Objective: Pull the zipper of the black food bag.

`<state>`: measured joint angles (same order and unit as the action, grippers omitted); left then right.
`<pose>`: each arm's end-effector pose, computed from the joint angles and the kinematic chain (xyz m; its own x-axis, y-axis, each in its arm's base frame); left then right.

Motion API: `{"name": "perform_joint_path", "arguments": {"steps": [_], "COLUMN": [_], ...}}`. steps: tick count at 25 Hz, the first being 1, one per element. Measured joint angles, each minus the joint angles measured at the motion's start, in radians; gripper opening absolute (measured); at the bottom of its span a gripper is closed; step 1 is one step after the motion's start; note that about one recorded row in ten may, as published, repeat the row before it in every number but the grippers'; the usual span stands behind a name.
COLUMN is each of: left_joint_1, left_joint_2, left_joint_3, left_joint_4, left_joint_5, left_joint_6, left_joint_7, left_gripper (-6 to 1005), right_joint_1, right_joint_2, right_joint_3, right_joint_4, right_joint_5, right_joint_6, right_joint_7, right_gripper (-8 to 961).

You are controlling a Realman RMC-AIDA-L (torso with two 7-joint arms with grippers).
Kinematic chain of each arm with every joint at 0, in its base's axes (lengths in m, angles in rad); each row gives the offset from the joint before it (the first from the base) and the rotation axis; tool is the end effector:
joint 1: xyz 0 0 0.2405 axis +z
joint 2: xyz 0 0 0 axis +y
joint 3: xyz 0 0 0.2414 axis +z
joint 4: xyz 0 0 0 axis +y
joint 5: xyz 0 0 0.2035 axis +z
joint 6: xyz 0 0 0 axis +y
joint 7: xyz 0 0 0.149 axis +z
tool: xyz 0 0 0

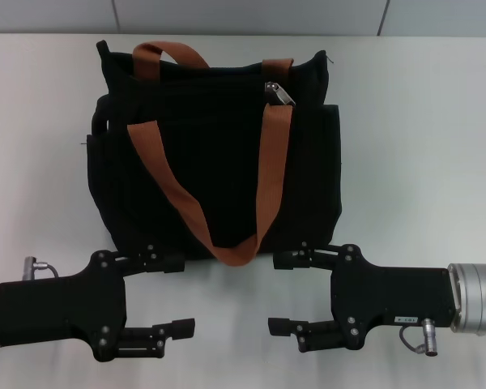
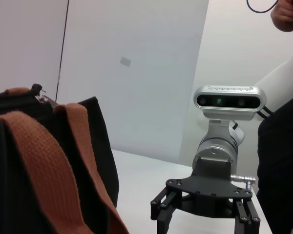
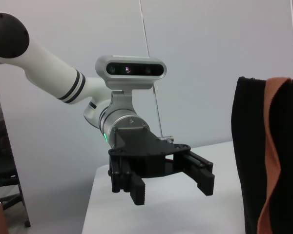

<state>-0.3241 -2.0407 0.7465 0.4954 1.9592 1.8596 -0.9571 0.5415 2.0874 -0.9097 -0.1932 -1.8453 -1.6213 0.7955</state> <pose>-0.2790 0.2168 -0.0057 0.7771 0.1892 0.6003 0.2517 -0.9676 -0.0210 0.2361 0.2428 -0.0769 0.7955 -0.1423 -0.5890 -0.1647 -0.9862 0.0159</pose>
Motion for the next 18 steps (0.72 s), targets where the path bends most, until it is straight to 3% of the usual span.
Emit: {"name": "perform_joint_path", "arguments": {"steps": [18], "left_joint_1": [0.0], "left_joint_2": [0.0], "left_joint_3": [0.001], "left_joint_4": [0.0], "left_joint_5": [0.004], "left_joint_6": [-0.017], "left_joint_7": [0.0], "left_gripper": [802], "right_joint_1": [0.0], "right_joint_2": [0.0], "right_joint_3": [-0.001], "right_joint_4": [0.0], "right_joint_5": [0.0], "right_joint_6": [-0.002], "right_joint_7": [0.0], "right_gripper": [816]}}
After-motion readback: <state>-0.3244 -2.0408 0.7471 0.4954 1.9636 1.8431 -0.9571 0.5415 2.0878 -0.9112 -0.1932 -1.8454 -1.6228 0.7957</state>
